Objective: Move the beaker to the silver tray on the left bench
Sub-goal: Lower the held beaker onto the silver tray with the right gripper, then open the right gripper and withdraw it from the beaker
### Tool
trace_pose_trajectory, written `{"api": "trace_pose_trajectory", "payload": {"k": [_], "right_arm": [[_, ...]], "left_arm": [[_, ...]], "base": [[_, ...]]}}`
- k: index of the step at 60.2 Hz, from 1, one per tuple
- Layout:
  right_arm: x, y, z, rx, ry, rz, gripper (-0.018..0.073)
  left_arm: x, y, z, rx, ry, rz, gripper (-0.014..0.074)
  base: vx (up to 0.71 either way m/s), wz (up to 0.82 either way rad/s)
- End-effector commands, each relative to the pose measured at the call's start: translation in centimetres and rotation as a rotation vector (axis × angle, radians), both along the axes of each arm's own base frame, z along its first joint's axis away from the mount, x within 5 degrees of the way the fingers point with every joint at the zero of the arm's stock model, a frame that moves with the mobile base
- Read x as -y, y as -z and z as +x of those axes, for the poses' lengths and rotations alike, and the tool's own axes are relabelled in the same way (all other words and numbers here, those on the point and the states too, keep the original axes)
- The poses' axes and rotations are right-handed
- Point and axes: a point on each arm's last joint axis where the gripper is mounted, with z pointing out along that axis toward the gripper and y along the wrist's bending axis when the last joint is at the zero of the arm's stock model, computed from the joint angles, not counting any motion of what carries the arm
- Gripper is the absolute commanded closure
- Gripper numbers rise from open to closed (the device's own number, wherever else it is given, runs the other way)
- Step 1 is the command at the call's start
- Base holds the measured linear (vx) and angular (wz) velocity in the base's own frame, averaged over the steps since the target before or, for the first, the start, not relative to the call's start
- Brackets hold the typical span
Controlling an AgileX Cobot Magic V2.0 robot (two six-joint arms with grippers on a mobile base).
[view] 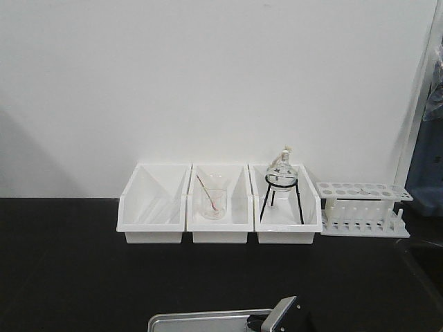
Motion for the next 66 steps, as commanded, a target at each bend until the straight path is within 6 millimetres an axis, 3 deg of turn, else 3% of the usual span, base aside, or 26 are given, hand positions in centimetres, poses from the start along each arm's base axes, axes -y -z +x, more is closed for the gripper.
{"api": "trace_pose_trajectory", "payload": {"k": [1, 24, 30, 38, 45, 50, 55, 64, 66], "right_arm": [[-0.3, -2.6, 0.7, 0.099, 0.0, 0.09, 0.0381], [-0.4, -3.6, 0.7, 0.106, -0.003, 0.152, -0.0097], [-0.4, -4.9, 0.7, 0.143, -0.004, 0.162, -0.0139], [-0.3, -7.6, 0.5, 0.208, -0.007, 0.179, -0.013], [-0.2, -11.1, 0.0, 0.221, -0.001, 0.244, -0.0089], [0.1, -13.6, -0.6, 0.195, 0.027, 0.305, -0.0006], [0.4, -16.6, -1.7, 0.182, 0.031, 0.343, 0.0133], [1.8, -21.7, -4.7, 0.198, 0.073, 0.245, 0.0548], [2.3, -22.7, -5.5, 0.21, 0.097, 0.206, 0.0578]], "left_arm": [[0.1, 0.0, 0.2, 0.062, 0.012, -0.007, 0.0595], [0.1, 0.0, 0.2, 0.062, 0.012, -0.007, 0.0595], [0.1, 0.0, 0.2, 0.062, 0.012, -0.007, 0.0595], [0.1, 0.0, 0.2, 0.062, 0.012, -0.007, 0.0595], [0.1, 0.0, 0.2, 0.062, 0.012, -0.007, 0.0595], [0.1, 0.0, 0.2, 0.062, 0.012, -0.007, 0.0595], [0.1, 0.0, 0.2, 0.062, 0.012, -0.007, 0.0595], [0.1, 0.0, 0.2, 0.062, 0.012, -0.007, 0.0595], [0.1, 0.0, 0.2, 0.062, 0.012, -0.007, 0.0595]], "base": [[0.0, 0.0], [0.0, 0.0], [0.0, 0.0], [0.0, 0.0], [0.0, 0.0], [0.0, 0.0], [0.0, 0.0], [0.0, 0.0], [0.0, 0.0]]}}
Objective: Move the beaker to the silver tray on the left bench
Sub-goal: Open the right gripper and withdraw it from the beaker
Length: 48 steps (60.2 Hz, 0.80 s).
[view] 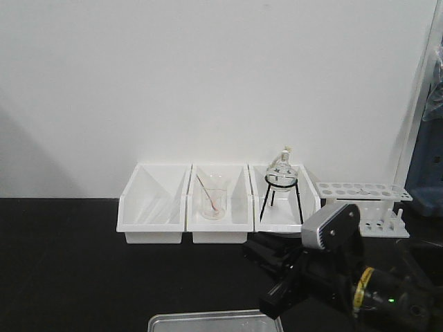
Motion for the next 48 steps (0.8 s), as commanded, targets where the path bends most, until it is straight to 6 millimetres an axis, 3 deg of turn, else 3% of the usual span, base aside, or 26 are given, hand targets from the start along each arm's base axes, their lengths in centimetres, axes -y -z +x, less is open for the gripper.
{"api": "trace_pose_trajectory", "payload": {"k": [1, 10, 16, 33, 48], "right_arm": [[1.2, -4.9, -2.4, 0.085, 0.048, -0.008, 0.0577], [4.0, -8.5, -6.4, 0.106, 0.214, -0.088, 0.0573], [5.6, -9.3, -9.7, 0.134, 0.282, -0.092, 0.0571], [8.2, -5.8, -16.9, 0.211, 0.332, -0.138, 0.0571], [9.0, -3.8, -19.9, 0.278, 0.334, -0.136, 0.0571]], "left_arm": [[0.1, 0.0, 0.2, 0.062, 0.012, -0.007, 0.0595], [0.1, 0.0, 0.2, 0.062, 0.012, -0.007, 0.0595], [0.1, 0.0, 0.2, 0.062, 0.012, -0.007, 0.0595], [0.1, 0.0, 0.2, 0.062, 0.012, -0.007, 0.0595], [0.1, 0.0, 0.2, 0.062, 0.012, -0.007, 0.0595]], "base": [[0.0, 0.0], [0.0, 0.0], [0.0, 0.0], [0.0, 0.0], [0.0, 0.0]]}}
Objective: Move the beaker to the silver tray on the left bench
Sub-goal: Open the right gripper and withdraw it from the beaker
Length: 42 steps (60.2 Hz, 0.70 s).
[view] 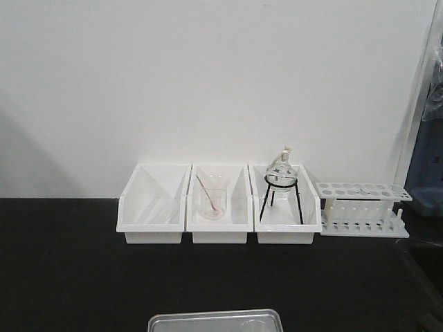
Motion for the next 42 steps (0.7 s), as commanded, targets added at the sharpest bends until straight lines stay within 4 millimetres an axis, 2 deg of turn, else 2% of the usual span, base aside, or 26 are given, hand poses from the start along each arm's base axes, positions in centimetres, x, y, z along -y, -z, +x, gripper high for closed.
{"api": "trace_pose_trajectory", "payload": {"k": [1, 26, 34, 42], "right_arm": [[0.3, -0.47, -0.55, 0.034, 0.014, 0.017, 0.0571], [0.27, -0.43, -0.72, 0.036, 0.006, 0.029, 0.0571], [0.43, -0.76, -0.65, -0.015, 0.017, 0.216, 0.0571], [1.12, -0.92, -0.37, -0.021, 0.092, 0.297, 0.0571]], "left_arm": [[0.09, -0.03, 0.17, 0.062, 0.012, -0.007, 0.0595], [0.09, -0.03, 0.17, 0.062, 0.012, -0.007, 0.0595], [0.09, -0.03, 0.17, 0.062, 0.012, -0.007, 0.0595], [0.09, -0.03, 0.17, 0.062, 0.012, -0.007, 0.0595]], "base": [[0.0, 0.0], [0.0, 0.0], [0.0, 0.0], [0.0, 0.0]]}}
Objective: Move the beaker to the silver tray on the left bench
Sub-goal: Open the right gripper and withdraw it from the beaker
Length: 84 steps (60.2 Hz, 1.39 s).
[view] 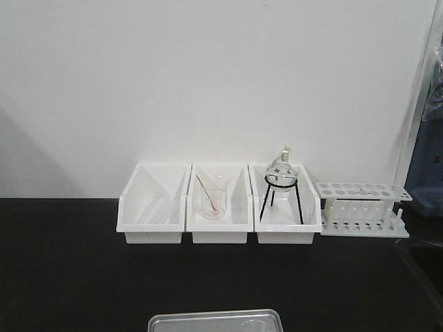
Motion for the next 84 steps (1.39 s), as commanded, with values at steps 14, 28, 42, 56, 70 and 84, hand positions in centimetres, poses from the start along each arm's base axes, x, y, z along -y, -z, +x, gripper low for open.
{"api": "trace_pose_trajectory", "payload": {"k": [14, 28, 42, 56, 70, 84], "right_arm": [[1.2, 0.7, 0.2, -0.146, 0.128, -0.071, 0.0571], [3.3, 3.6, -2.6, -0.082, 0.338, 0.112, 0.0571], [3.8, 8.4, -3.4, -0.097, 0.404, 0.208, 0.0571], [3.7, 10.6, -3.1, -0.143, 0.403, 0.14, 0.0571], [3.6, 10.6, -3.1, -0.125, 0.396, 0.066, 0.0571], [3.6, 10.6, -3.1, -0.125, 0.396, 0.066, 0.0571]], "left_arm": [[0.1, 0.0, 0.2, 0.062, 0.012, -0.007, 0.0595], [0.1, 0.0, 0.2, 0.062, 0.012, -0.007, 0.0595], [0.1, 0.0, 0.2, 0.062, 0.012, -0.007, 0.0595], [0.1, 0.0, 0.2, 0.062, 0.012, -0.007, 0.0595], [0.1, 0.0, 0.2, 0.062, 0.012, -0.007, 0.0595], [0.1, 0.0, 0.2, 0.062, 0.012, -0.007, 0.0595]], "base": [[0.0, 0.0], [0.0, 0.0], [0.0, 0.0], [0.0, 0.0], [0.0, 0.0], [0.0, 0.0]]}}
